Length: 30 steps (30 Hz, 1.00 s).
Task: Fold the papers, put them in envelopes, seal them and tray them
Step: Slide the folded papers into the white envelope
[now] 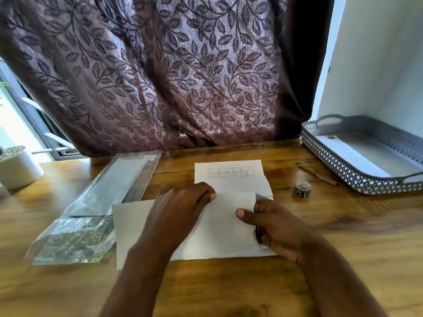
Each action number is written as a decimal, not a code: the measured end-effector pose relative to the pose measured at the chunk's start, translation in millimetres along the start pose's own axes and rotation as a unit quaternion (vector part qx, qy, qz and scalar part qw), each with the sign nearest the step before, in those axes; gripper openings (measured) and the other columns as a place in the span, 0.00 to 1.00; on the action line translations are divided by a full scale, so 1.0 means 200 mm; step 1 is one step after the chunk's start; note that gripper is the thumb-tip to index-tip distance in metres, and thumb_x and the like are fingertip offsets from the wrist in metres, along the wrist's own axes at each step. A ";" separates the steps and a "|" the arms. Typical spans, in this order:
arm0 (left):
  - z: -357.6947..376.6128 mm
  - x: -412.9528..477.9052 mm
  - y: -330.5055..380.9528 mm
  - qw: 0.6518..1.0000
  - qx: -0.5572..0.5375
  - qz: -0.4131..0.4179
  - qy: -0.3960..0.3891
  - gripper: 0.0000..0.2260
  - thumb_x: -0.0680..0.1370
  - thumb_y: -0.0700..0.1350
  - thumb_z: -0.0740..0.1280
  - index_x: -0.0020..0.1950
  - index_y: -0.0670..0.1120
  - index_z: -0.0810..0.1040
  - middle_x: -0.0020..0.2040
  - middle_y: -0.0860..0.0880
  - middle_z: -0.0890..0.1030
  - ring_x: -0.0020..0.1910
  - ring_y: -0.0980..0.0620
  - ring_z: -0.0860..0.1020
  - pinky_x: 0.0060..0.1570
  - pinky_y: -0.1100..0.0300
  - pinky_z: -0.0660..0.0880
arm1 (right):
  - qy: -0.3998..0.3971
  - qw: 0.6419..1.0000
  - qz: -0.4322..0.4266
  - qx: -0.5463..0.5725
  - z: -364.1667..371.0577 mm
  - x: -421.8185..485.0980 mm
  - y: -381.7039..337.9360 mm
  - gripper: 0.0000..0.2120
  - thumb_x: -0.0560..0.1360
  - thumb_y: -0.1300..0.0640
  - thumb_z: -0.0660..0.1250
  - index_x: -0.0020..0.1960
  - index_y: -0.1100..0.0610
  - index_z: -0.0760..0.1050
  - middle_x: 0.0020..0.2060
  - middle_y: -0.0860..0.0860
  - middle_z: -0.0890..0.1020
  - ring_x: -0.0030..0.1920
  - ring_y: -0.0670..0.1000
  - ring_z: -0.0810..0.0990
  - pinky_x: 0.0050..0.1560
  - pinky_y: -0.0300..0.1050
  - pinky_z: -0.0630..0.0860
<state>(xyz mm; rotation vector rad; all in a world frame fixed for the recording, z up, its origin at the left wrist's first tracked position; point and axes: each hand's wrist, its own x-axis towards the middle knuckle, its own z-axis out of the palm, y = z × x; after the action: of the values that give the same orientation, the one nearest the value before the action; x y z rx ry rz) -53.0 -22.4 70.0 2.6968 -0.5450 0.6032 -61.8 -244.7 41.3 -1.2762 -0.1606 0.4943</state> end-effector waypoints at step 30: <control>0.08 -0.17 0.00 0.985 0.164 0.056 -0.011 0.51 0.67 0.72 0.67 0.82 0.53 0.49 0.74 0.44 0.68 0.71 0.41 0.68 0.69 0.34 0.65 | 0.003 0.999 -0.007 -0.032 -0.04 0.09 -0.12 0.21 0.76 0.53 0.66 0.67 0.56 0.77 0.61 0.56 0.84 0.63 0.60 0.81 0.65 0.62 0.77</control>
<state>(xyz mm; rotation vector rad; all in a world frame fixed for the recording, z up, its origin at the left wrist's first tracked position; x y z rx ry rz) -76.0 -18.9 39.7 2.9995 -0.6588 0.7522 -36.2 -248.4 59.6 -1.3380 -0.1817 0.4755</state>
